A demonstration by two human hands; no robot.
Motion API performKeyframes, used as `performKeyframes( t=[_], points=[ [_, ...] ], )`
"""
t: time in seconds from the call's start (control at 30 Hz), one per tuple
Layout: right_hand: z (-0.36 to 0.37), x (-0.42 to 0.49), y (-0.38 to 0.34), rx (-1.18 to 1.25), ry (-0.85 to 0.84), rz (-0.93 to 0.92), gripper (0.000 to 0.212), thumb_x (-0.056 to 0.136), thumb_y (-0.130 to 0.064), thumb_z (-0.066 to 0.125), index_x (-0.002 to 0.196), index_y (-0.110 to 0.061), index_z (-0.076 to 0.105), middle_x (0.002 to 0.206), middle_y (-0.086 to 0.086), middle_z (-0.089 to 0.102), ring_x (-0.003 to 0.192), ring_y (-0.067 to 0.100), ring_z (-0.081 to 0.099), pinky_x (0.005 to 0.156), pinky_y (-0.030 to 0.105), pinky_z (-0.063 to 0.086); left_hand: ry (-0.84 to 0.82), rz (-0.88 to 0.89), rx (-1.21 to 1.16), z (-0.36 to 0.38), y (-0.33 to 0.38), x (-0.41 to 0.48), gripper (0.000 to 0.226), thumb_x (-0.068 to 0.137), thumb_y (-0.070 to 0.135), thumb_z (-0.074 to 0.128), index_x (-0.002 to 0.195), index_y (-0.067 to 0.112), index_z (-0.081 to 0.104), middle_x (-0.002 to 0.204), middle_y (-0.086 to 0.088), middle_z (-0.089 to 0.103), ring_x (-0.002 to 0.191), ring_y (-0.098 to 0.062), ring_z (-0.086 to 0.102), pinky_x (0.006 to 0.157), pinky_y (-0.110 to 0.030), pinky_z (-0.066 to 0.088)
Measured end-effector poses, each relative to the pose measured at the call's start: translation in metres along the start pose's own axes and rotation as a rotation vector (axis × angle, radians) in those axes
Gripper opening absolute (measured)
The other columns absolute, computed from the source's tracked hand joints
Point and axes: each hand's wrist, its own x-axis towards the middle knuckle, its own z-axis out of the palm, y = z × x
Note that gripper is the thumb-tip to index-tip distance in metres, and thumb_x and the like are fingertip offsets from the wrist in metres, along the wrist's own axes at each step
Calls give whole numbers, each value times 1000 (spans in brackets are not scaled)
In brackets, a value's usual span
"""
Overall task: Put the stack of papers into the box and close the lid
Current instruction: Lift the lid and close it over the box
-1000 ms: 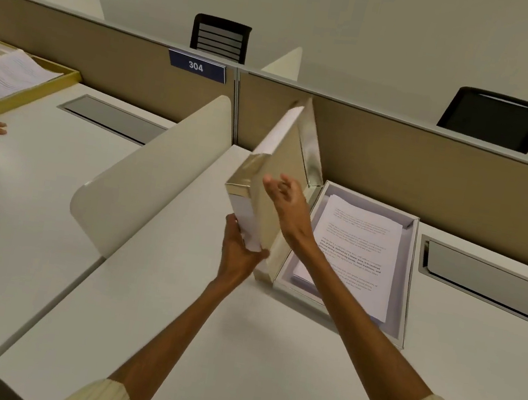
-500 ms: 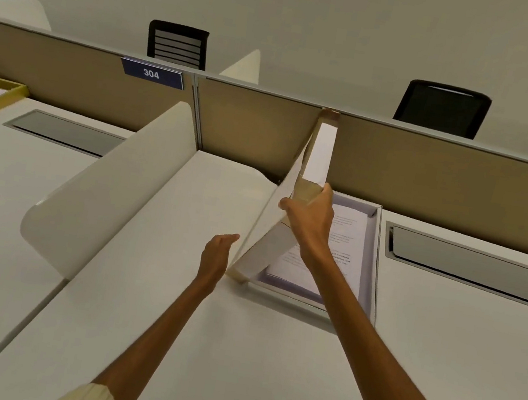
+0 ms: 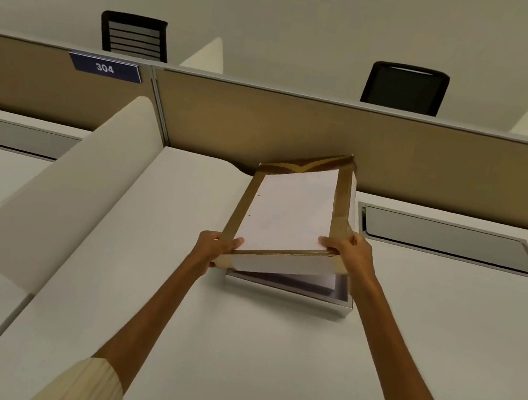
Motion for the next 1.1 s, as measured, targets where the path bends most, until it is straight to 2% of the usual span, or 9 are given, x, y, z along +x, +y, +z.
performKeyframes(
  t=[0.2, 0.33, 0.47, 0.6, 0.7, 0.77, 0.9, 1.03, 1.1],
  points=[
    [-29, 18, 14, -37, -23, 131, 33, 82, -32, 71, 105, -13, 57, 105, 8, 60, 96, 22, 54, 78, 33, 40, 54, 119, 95, 24, 9, -3, 35, 80, 36, 75, 91, 5, 61, 85, -8, 60, 80, -23, 59, 66, -29, 47],
    [-29, 22, 23, -24, -29, 162, 30, 81, -31, 70, 102, -14, 57, 107, 10, 62, 96, 23, 55, 81, 34, 43, 74, 137, 147, 25, 7, -5, 37, 78, 37, 76, 91, 5, 63, 82, -6, 61, 77, -22, 60, 65, -27, 47],
    [-19, 21, 32, -9, -23, 181, 35, 83, -29, 68, 109, -10, 54, 108, 12, 58, 92, 21, 54, 82, 34, 44, 22, 155, 158, 12, 2, -6, 40, 81, 33, 75, 104, 2, 67, 93, -10, 67, 85, -24, 64, 72, -29, 51],
    [-8, 16, 42, 2, -17, 148, 46, 85, -29, 66, 122, -6, 51, 108, 11, 56, 96, 22, 52, 74, 32, 40, -38, 164, 97, -5, -6, -16, 29, 87, 27, 69, 111, 11, 66, 103, -8, 66, 88, -18, 61, 68, -21, 49],
    [-9, 16, 46, 13, -7, 123, 50, 85, -31, 66, 125, -6, 51, 117, 15, 59, 99, 24, 53, 76, 34, 41, -61, 151, 75, -7, -9, -21, 40, 91, 27, 65, 125, 7, 62, 110, -6, 65, 97, -20, 59, 69, -20, 49],
    [-12, 17, 43, 6, -13, 124, 50, 85, -31, 66, 125, -6, 50, 116, 13, 59, 99, 23, 53, 75, 31, 43, -83, 87, 48, -6, -10, -21, 42, 90, 27, 65, 126, 5, 61, 113, -11, 65, 100, -23, 60, 74, -28, 53],
    [-16, 19, 40, -7, -30, 104, 49, 86, -30, 66, 126, -6, 51, 109, 9, 57, 96, 22, 53, 59, 23, 42, -95, -163, 46, -3, -6, -20, 53, 88, 37, 66, 114, -9, 63, 101, -22, 66, 89, -31, 65, 87, -42, 56],
    [-19, 21, 42, 24, -43, 108, 49, 82, -32, 70, 122, -8, 55, 112, 12, 61, 98, 26, 56, 77, 33, 47, -159, -312, 84, -12, 1, -20, 56, 83, 42, 70, 115, -1, 57, 93, -16, 66, 80, -26, 65, 95, -48, 49],
    [-21, 21, 45, 77, -44, 104, 48, 80, -32, 73, 119, -10, 57, 113, 13, 63, 100, 28, 59, 79, 36, 50, -162, -307, 62, -17, 1, -19, 59, 82, 45, 70, 119, 1, 55, 99, -15, 65, 85, -24, 64, 96, -52, 47]
  ],
)
